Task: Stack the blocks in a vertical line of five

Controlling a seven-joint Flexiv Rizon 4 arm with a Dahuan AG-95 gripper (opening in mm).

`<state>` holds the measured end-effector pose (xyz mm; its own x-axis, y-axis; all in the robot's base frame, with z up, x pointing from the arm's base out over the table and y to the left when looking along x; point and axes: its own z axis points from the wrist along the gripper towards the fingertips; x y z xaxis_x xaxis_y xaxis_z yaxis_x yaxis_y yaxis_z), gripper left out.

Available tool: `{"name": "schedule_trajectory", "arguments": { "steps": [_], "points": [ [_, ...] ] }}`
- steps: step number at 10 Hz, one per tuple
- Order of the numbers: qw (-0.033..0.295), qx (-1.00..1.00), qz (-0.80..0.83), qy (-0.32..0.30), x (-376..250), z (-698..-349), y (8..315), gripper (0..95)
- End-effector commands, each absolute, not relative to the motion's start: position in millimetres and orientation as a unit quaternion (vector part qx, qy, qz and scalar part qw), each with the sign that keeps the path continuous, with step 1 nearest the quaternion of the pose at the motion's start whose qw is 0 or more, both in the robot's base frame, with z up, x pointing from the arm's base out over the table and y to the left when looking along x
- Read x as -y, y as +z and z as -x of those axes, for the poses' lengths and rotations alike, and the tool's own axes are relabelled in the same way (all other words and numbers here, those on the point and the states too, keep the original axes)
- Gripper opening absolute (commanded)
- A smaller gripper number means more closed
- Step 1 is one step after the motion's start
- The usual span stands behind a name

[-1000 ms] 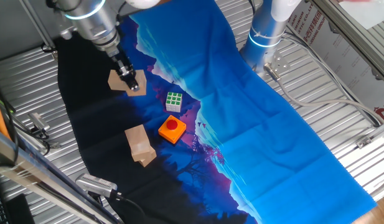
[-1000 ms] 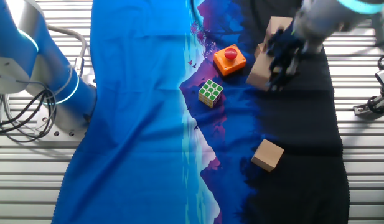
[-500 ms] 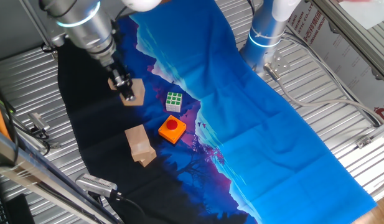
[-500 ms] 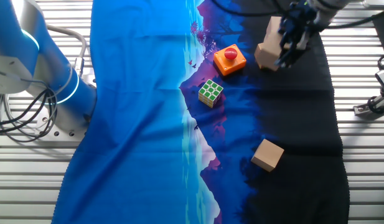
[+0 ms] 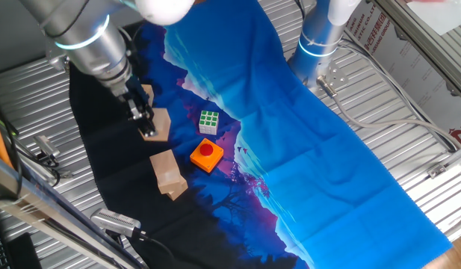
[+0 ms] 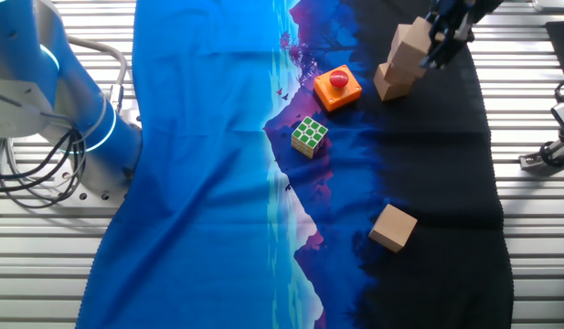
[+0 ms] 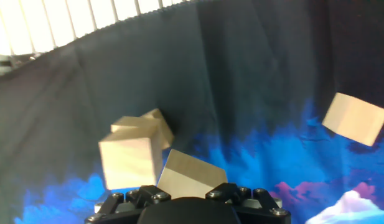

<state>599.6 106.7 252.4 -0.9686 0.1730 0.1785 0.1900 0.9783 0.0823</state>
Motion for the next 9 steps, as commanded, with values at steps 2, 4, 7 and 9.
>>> {"name": "schedule_trajectory", "arguments": {
  "steps": [2, 4, 7, 9],
  "points": [
    [0.081, 0.990, 0.104, -0.052, -123.5, -602.3, 244.9, 0.0],
    [0.080, 0.990, 0.106, -0.052, -129.3, -604.7, 244.7, 0.0],
    [0.073, 0.990, 0.103, -0.057, -131.6, -608.1, 238.0, 0.0],
    [0.071, 0.991, 0.102, -0.056, -131.2, -611.9, 231.1, 0.0]
  ]
}}
